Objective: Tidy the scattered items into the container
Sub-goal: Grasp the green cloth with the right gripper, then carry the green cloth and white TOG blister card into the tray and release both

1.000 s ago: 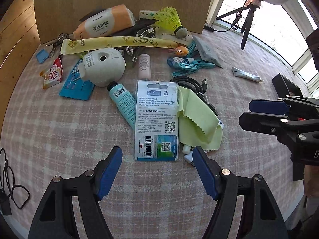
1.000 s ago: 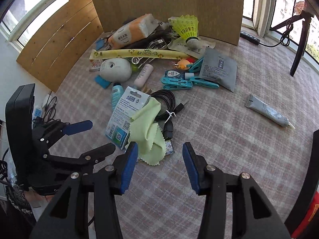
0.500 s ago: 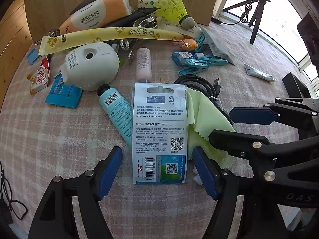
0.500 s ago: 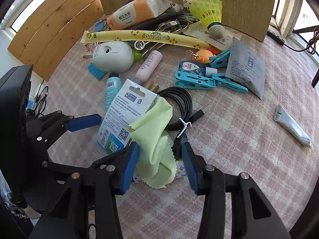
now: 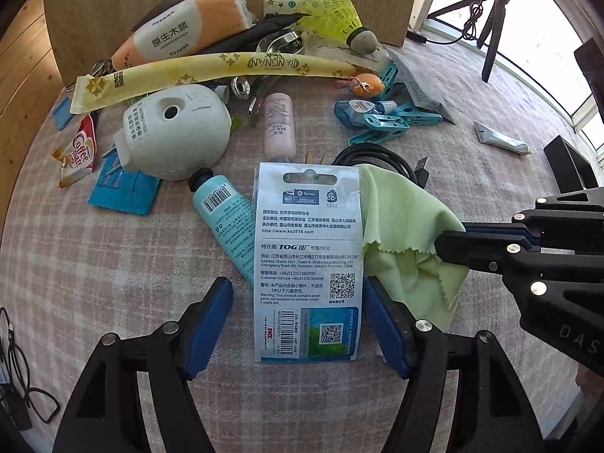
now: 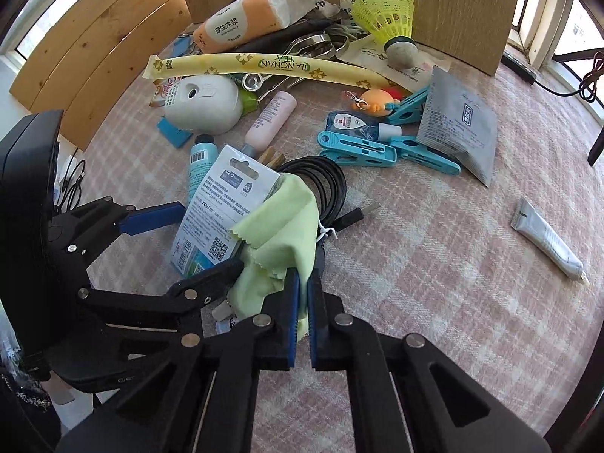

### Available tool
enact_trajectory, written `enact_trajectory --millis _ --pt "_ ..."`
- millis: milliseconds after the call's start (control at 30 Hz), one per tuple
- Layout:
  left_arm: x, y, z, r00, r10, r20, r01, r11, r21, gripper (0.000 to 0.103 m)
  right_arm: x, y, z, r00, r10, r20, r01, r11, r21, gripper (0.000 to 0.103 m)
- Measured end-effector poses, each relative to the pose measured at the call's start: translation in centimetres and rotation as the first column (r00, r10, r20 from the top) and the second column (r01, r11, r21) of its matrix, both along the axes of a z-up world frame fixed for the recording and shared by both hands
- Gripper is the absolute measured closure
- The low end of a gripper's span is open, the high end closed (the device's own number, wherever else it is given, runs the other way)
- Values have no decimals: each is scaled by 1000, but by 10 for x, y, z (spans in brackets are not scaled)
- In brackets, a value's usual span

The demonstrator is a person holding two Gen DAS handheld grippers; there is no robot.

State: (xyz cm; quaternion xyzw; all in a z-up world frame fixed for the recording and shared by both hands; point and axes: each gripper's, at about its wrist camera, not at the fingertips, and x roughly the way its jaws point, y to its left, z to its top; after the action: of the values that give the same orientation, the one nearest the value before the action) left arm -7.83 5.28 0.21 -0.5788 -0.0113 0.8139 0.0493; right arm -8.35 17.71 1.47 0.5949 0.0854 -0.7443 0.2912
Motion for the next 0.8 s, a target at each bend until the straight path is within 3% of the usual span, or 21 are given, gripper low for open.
enact_trajectory --millis 67,167,233,500,800 --pt "3 -3 1 1000 4 0 -4 1000 17 35 1 5 1 1000 -7 10 7 1000 -15 100" --pt "5 -9 2 1000 17 -5 -17 1000 6 46 1 12 4 1000 -24 5 24 999 -22 100" --pt "4 -13 2 1000 27 -3 -27 1000 14 48 2 14 8 999 -32 -6 31 999 -19 100" --pt "8 -14 5 999 45 -18 -44 998 40 49 4 28 21 997 -69 -22 68 996 -52 100" --pt "40 -27 40 992 97 -83 -91 993 75 49 15 47 53 992 -107 -72 97 988 -122 100"
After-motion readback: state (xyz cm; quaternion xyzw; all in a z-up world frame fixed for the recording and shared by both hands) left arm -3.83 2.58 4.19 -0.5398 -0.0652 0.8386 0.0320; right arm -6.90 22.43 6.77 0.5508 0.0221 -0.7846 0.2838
